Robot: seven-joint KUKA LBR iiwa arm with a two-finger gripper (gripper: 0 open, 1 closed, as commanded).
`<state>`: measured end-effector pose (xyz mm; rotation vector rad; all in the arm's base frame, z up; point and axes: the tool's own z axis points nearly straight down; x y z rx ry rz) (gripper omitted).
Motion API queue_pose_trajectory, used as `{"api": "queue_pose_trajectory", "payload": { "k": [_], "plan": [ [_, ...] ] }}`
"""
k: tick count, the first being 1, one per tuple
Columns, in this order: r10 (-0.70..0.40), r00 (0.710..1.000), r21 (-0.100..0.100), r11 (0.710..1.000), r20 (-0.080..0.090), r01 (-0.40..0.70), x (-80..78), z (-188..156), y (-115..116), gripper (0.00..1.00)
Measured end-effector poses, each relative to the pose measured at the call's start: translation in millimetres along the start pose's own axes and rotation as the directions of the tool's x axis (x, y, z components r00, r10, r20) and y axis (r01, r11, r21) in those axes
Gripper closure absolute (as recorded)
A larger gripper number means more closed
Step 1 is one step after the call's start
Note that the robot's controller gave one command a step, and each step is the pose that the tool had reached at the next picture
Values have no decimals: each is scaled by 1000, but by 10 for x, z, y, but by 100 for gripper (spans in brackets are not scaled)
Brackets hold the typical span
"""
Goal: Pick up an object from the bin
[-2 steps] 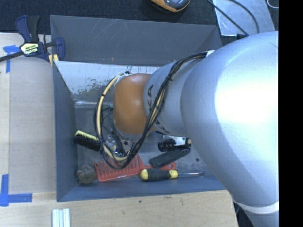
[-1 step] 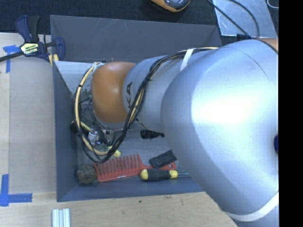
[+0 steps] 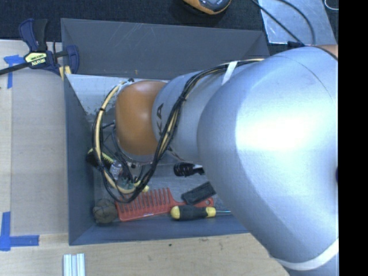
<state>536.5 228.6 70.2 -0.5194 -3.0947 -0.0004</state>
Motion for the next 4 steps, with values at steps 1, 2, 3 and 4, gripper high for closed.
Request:
{"api": "queue_pose_trajectory", "payload": {
  "k": [1,2,3,4],
  "plan": [
    [-22,1000,1,1000,1,22,-161,0,38,100],
    [-21,1000,-3,1000,5,21,-657,-3,33,100],
    [141,990,0,990,1,-141,-639,-4,-14,100],
    [163,987,-6,987,8,-162,-938,-4,-78,100]
  ]
}}
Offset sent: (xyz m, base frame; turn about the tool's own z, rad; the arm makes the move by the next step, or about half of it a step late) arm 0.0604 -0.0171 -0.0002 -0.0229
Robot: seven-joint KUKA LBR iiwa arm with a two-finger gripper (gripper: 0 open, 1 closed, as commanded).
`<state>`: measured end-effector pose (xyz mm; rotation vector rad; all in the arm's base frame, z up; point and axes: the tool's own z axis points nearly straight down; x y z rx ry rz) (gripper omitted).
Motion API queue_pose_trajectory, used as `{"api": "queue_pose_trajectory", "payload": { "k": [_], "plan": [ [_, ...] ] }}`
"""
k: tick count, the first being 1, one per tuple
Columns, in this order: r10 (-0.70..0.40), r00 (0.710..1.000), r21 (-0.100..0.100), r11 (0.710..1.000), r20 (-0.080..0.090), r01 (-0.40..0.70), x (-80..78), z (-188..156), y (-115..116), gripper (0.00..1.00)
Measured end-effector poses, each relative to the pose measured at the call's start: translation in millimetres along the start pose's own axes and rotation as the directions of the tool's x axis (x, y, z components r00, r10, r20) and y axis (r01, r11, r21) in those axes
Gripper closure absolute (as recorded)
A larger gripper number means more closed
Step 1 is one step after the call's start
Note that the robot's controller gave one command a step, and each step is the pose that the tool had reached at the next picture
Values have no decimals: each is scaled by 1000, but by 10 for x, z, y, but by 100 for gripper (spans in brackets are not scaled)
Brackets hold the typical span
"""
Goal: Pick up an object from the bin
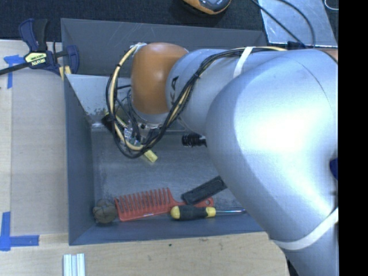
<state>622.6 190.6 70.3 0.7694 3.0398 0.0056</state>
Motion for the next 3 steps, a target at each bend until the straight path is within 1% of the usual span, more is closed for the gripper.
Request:
{"api": "queue_pose_trajectory", "payload": {
  "k": [1,2,3],
  "plan": [
    [-30,1000,5,1000,-7,30,86,-23,-285,100],
    [-50,999,-2,999,2,50,-7,-10,-406,100],
    [-56,998,2,998,-4,56,-19,-14,-570,100]
  ]
}}
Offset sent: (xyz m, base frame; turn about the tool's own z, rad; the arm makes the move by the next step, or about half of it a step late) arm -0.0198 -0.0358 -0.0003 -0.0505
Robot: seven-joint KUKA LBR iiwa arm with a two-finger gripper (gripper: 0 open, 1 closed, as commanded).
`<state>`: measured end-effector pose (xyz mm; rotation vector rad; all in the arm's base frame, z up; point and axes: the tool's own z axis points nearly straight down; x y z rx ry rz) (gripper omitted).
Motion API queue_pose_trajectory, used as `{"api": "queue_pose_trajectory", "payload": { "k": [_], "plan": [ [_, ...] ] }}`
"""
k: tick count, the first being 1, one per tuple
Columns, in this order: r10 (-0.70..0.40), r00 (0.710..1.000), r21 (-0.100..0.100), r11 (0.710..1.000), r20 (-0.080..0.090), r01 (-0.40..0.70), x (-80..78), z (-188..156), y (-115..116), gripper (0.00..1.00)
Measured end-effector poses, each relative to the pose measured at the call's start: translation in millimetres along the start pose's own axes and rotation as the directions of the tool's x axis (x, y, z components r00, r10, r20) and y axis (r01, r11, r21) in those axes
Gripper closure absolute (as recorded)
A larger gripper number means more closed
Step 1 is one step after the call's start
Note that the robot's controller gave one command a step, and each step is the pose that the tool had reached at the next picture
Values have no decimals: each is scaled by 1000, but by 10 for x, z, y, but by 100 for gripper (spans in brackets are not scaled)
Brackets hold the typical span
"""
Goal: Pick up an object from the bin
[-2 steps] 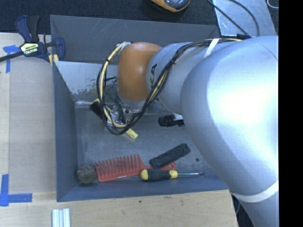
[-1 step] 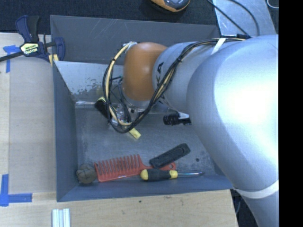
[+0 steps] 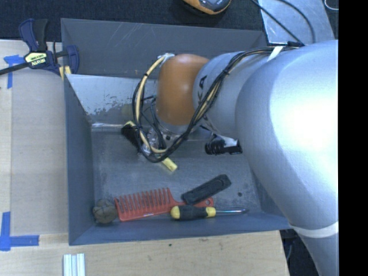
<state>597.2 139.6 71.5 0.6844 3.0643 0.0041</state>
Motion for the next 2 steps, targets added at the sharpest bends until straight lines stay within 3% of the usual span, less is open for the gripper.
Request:
{"api": "queue_pose_trajectory", "payload": {
  "k": [1,2],
  "plan": [
    [-24,1000,-2,1000,6,24,4,-177,-190,100],
    [-36,999,-2,999,3,36,-131,15,-208,100]
  ]
}}
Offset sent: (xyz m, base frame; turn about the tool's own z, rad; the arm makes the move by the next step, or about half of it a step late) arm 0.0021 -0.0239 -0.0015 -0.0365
